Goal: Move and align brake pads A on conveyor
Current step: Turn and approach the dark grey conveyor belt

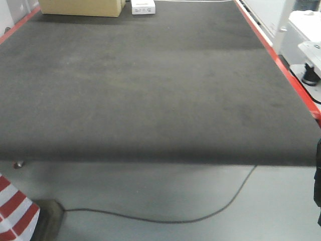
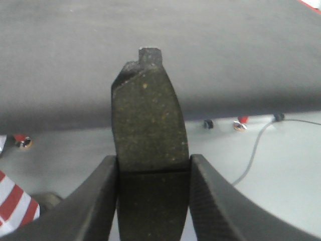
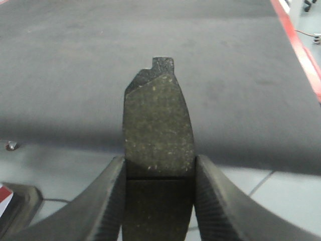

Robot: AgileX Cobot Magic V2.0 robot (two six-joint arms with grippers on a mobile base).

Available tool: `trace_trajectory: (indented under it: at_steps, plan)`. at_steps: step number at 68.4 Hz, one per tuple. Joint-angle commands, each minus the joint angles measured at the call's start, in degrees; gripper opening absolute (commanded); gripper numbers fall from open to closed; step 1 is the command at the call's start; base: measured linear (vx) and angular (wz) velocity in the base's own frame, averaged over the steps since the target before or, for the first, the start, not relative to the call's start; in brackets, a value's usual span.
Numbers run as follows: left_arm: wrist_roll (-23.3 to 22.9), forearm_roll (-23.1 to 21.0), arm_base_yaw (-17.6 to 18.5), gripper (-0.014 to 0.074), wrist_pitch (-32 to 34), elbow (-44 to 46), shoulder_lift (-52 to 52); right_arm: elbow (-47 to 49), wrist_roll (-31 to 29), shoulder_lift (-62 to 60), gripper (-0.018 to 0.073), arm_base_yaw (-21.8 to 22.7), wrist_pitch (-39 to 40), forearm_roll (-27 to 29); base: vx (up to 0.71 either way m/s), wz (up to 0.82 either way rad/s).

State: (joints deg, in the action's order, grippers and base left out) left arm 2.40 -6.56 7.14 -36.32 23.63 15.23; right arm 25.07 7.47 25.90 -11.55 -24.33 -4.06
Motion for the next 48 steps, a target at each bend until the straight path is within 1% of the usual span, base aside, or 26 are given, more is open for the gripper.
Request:
trace_trajectory:
  at_steps: [1,21,48]
  plan:
    - [-0.07,-0.62,0.27,-0.0006,5.25,1.43,0.36,1.88,-0.18,0.35,-0.0008,0.05,5.33,-0.59,0.37,0.12]
    - [-0.07,-0.62,0.27,-0.0006,5.25,1.43,0.36,1.88,-0.18,0.35,-0.0008,0.05,5.33,-0.59,0.36,0.07]
    - [-0.07,-0.62,0.27,-0.0006,5.25,1.43,0.36,1.88,-0.18,0.35,-0.0008,0.05,5.33,-0.59,0.34,-0.01]
